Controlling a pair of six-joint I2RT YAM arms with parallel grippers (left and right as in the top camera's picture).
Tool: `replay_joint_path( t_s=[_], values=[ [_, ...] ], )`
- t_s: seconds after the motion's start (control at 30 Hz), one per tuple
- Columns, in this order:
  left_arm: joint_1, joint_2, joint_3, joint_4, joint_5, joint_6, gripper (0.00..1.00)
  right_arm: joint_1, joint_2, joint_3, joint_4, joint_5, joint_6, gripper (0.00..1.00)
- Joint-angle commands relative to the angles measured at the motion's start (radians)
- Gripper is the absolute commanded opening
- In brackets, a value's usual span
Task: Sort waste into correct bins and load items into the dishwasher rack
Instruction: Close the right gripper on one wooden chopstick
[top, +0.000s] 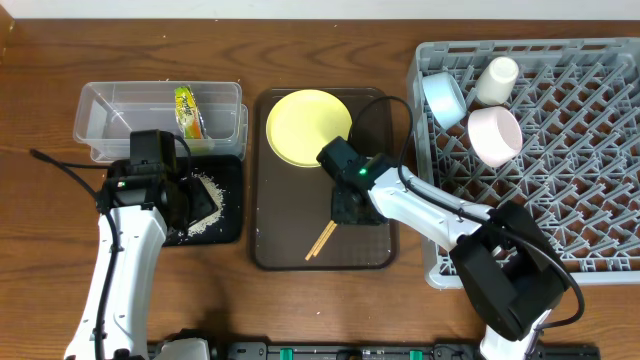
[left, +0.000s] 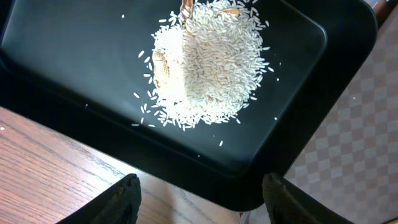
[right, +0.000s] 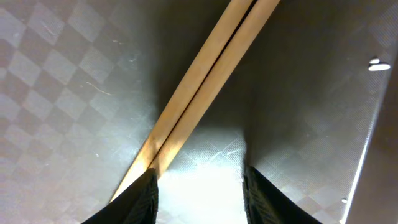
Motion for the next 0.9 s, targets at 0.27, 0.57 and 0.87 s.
replay_joint_path(
  t_s=[0.27,0.57,0.87],
  values=[
    [0.005,0.002,0.007,-0.004,-0.011,-0.010,0.66,0.002,-0.021,0.019,0.025,0.017,-0.008,0.45],
    [0.005,0.002,0.007,-0.004,-0.011,-0.010,0.66,0.003,0.025,0.018,-0.004,0.037,-0.012,0.45],
    [0.005,0.002,0.007,-0.004,-0.011,-0.010,0.66,0.003,0.059,0.019,0.008,0.017,-0.011,0.46]
  ],
)
